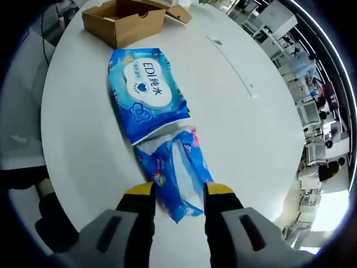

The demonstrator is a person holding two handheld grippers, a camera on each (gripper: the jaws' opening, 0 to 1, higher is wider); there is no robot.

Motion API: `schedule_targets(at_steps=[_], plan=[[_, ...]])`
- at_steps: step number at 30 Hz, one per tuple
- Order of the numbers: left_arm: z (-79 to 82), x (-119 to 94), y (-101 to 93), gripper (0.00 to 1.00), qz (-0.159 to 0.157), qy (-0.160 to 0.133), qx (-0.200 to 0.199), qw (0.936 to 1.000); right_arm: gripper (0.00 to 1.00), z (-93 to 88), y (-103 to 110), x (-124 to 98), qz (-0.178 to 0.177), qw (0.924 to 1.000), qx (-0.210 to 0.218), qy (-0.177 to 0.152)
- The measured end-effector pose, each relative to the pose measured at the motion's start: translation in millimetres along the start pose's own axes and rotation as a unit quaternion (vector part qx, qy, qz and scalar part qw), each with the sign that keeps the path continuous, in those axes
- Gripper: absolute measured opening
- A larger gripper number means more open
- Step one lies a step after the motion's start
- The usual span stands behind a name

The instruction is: Operate the shoe box by opening the lid, removing the specified soft item, and placing it in the target area until the item is outside and the box remains undamaged.

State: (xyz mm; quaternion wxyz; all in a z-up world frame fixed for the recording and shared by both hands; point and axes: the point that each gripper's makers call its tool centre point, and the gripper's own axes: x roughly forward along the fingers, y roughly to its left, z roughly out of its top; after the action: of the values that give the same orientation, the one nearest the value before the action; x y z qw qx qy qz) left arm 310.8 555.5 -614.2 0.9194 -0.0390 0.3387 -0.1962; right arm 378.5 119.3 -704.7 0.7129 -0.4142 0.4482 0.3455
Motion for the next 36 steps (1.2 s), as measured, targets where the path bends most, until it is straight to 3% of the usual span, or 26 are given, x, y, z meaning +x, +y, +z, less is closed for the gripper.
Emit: schedule_targets(at_steps=[6, 14, 22, 29, 36], plan=[[0.8, -1, 2.0, 0.24, -0.006, -0.006, -0.003, 1.0, 0.31, 9.5, -5, -9, -0.007, 0.9992, 0.037, -0.015], [-0.9, -4, 7.8, 0.24, -0.009, -0.011, -0.006, 0.9999, 0.31, 23.4, -8, -11, -0.009, 0.998, 0.056, -0.027], [-3.5, -10, 17.2, 0.24, -0.008, -0.014, -0.011, 0.9998, 0.32, 68.7, -10, -9, 0.001, 0.9911, 0.111, -0.073], [-8.6, -15, 26.0, 0.24, -0.003, -0.015, -0.019, 0.9997, 0.32, 104.2, -7, -7, 0.006, 0.9919, 0.092, -0.086], [-12.3, -23, 36.5, 0.24, 0.004, -0.018, -0.027, 0.9995, 0.33, 150.3, -3, -7, 0.02, 0.9878, 0.097, -0.121]])
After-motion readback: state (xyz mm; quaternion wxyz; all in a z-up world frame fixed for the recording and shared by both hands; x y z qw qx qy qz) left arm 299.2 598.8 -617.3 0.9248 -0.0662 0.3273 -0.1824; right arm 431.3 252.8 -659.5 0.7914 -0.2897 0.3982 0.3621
